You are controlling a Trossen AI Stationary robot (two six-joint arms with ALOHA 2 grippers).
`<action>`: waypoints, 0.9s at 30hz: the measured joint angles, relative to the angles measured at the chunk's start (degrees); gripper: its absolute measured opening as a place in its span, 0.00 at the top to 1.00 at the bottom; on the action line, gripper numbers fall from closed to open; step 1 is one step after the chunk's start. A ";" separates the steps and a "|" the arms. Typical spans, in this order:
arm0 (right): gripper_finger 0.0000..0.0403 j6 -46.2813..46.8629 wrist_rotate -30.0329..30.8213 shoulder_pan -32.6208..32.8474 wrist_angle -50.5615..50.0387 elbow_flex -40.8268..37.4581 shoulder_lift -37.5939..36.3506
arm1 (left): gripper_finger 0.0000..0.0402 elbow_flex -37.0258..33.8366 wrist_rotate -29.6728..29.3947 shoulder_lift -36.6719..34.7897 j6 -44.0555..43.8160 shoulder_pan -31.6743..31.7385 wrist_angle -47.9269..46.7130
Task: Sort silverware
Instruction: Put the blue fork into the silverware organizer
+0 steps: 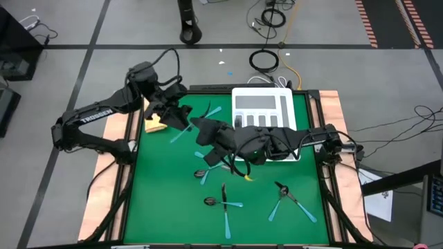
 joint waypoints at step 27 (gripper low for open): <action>1.00 -4.32 -5.06 -0.32 7.07 -0.02 -0.44 | 0.70 0.00 -6.27 1.53 -8.60 -11.80 27.01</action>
